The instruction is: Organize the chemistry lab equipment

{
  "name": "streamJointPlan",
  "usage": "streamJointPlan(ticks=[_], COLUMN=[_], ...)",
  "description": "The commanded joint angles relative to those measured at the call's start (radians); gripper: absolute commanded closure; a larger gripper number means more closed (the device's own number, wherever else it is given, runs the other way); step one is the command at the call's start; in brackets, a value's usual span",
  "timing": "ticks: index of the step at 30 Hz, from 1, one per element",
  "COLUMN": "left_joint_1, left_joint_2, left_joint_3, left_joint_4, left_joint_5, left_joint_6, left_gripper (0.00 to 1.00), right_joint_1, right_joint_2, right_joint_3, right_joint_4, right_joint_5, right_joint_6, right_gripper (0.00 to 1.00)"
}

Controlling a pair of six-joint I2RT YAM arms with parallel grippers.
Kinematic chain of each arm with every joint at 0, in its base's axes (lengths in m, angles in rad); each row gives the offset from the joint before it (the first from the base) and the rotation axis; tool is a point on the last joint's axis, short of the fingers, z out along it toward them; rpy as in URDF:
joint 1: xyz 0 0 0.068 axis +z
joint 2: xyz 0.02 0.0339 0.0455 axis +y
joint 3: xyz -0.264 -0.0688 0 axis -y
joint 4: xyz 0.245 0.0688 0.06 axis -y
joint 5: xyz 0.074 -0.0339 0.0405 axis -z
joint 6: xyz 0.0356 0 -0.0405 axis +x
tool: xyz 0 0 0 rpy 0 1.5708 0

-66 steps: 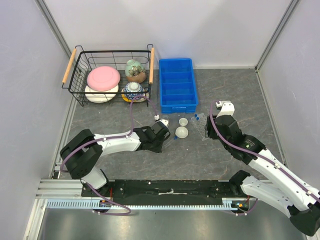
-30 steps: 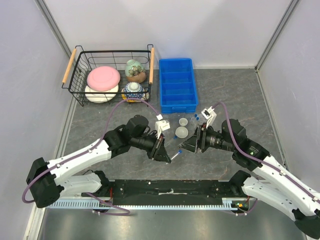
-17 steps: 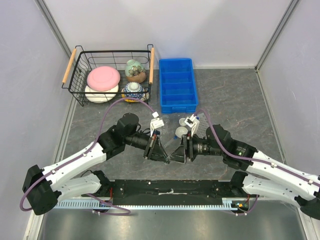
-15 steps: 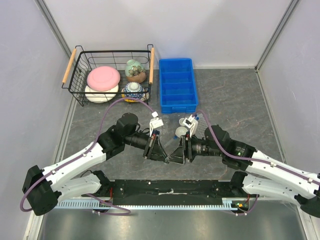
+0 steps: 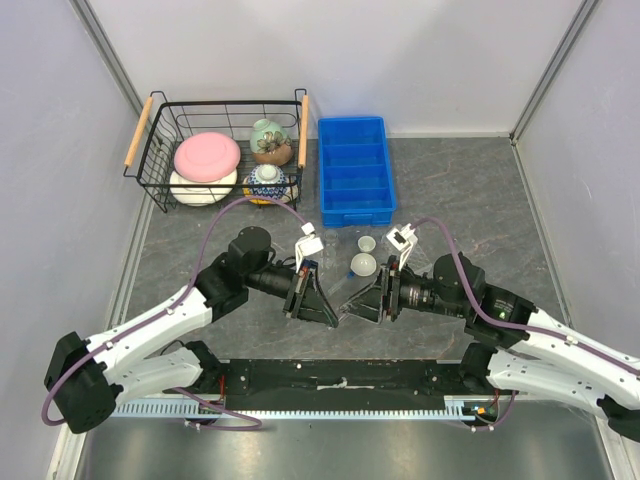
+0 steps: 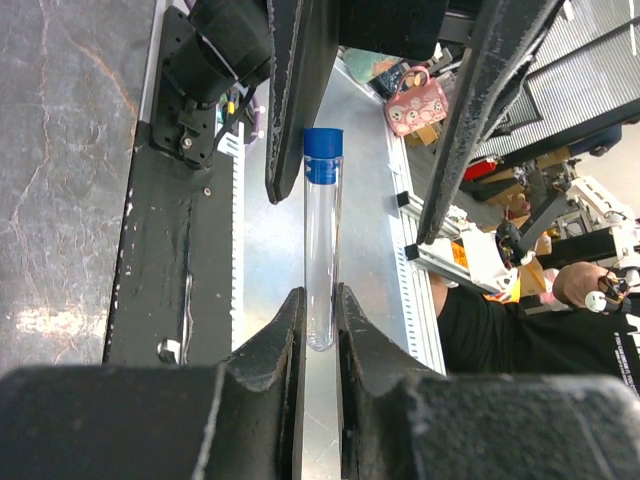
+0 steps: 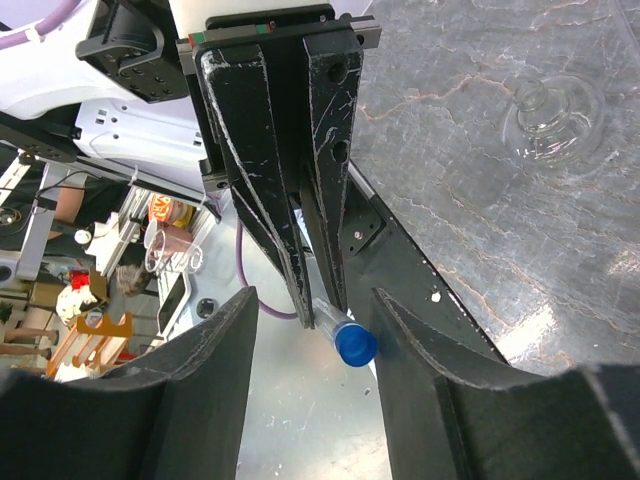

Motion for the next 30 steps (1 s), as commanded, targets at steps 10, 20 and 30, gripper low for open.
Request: streamJointPlan(ticks=[10,20,30], left_joint_1=[0.014,0.016,0.019], left_joint_2=[-0.015,-0.024,-0.026], left_joint_3=[-0.013,-0.022,-0.020], left_joint_4=[0.158,0.163,0.164], left_joint_5=[0.079,0.085,0.088], left_joint_6=[-0.096,-0.101,-0.103], left_gripper=[0.98,0.98,0.98], right_joint_1=[0.007,0.006,0.006], right_joint_2=[-0.027,-0.039,-0.062], right_joint_3=[0.043,0.049,0.046], right_joint_4=[0.004,-0.008,-0.021], right_joint_5=[0.011,0.022,0.031], right_joint_6=[0.005,0.001,0.004], right_gripper=[0.57,0.67,0.67])
